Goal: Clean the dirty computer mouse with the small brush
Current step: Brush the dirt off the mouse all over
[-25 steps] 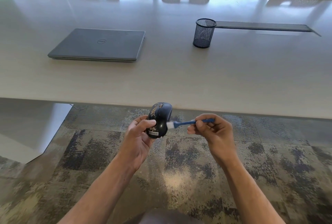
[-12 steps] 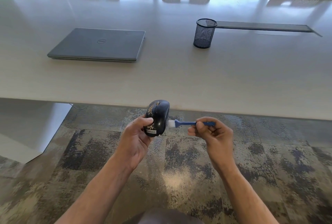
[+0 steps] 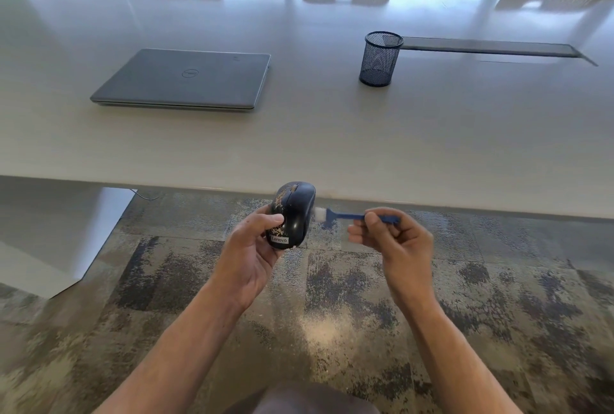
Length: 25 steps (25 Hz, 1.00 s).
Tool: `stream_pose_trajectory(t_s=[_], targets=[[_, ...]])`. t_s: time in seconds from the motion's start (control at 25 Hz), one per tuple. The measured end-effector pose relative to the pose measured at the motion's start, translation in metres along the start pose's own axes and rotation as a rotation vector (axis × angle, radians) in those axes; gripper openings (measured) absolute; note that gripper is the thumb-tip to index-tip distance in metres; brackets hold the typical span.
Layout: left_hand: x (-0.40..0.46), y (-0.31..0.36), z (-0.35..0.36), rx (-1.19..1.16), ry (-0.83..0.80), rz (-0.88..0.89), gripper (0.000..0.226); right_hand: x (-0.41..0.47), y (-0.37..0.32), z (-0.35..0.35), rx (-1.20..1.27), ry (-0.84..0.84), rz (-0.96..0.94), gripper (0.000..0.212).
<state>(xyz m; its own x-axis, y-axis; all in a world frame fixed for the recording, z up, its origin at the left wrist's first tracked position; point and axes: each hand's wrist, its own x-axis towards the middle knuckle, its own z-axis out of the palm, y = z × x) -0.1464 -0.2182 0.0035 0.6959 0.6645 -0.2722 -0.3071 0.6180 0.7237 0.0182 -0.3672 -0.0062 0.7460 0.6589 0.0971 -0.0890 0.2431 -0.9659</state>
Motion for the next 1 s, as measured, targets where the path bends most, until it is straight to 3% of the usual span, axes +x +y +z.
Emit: stream_pose_trajectory(t_s=[1.0], targets=[[0.007, -0.001, -0.007, 0.072, -0.093, -0.037, 0.076, 0.011, -0.015, 0.004, 0.019, -0.005, 0.007, 0.016]])
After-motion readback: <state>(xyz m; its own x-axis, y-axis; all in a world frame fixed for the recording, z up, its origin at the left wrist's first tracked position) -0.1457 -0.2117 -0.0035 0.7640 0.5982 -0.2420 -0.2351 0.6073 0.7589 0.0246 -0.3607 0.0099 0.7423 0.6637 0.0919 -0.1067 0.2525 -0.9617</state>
